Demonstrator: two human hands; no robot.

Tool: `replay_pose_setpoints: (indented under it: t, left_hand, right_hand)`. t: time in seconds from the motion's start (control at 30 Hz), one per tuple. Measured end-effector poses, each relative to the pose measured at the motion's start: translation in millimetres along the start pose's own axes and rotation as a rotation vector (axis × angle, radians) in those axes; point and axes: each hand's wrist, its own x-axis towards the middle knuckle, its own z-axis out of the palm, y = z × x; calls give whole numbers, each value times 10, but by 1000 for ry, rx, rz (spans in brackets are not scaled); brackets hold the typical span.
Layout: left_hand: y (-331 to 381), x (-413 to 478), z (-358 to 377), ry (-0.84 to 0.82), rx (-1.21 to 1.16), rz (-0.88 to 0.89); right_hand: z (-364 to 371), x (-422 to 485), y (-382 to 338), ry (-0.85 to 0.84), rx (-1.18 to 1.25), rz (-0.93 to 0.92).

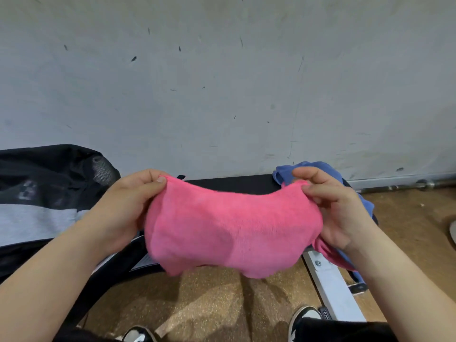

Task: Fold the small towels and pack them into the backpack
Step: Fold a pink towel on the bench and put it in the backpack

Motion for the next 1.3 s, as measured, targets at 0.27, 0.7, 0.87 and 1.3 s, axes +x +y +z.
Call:
replay_pose_setpoints:
  t: [0.27, 0.7, 0.87, 1.3]
  left_hand:
    - [-279, 154, -30, 309, 591, 298]
    - [-367, 456, -146, 392, 561, 324]
    - [-501, 590, -105, 371, 452, 186]
    - [-819, 1496, -54, 409, 238, -81]
  right_hand:
    - [-10, 74, 211, 319, -351, -264]
    - [79, 432, 309, 451, -625, -428]
    - [64, 599, 452, 468, -685, -376]
    - [161, 1586, 840, 454, -678, -252]
